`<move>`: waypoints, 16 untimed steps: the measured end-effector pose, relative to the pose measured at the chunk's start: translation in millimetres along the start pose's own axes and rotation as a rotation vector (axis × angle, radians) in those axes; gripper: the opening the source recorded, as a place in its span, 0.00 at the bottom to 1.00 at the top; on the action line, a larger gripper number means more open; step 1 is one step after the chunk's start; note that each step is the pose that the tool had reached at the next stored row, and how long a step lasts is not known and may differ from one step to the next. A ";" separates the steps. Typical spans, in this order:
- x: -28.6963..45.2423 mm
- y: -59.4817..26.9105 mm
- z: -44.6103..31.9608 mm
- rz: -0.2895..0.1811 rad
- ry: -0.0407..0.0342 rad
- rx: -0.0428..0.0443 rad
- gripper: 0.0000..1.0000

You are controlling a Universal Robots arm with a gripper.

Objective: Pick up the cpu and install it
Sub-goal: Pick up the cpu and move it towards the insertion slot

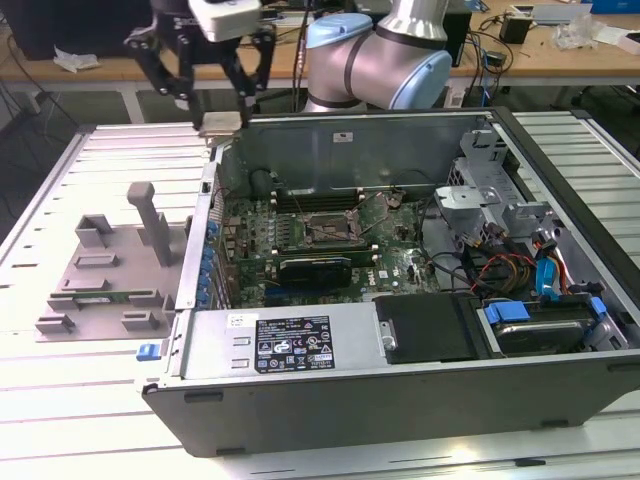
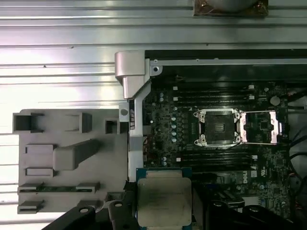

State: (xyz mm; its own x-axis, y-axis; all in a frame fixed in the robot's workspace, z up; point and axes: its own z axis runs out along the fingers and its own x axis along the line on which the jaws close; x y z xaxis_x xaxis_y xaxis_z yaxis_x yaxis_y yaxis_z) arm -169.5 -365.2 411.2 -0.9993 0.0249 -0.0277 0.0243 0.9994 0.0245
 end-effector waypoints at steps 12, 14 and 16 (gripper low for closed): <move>-90.3 2.2 2.5 0.000 0.0002 0.0001 0.55; -98.0 2.3 2.7 0.000 0.0003 0.0001 0.55; -98.3 2.4 3.9 0.000 0.0000 -0.0003 0.55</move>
State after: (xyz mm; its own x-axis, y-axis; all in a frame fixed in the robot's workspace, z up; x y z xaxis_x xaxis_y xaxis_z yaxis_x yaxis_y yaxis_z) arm -71.2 -365.1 410.1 -0.9993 0.0249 -0.0277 0.0243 0.9994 0.0247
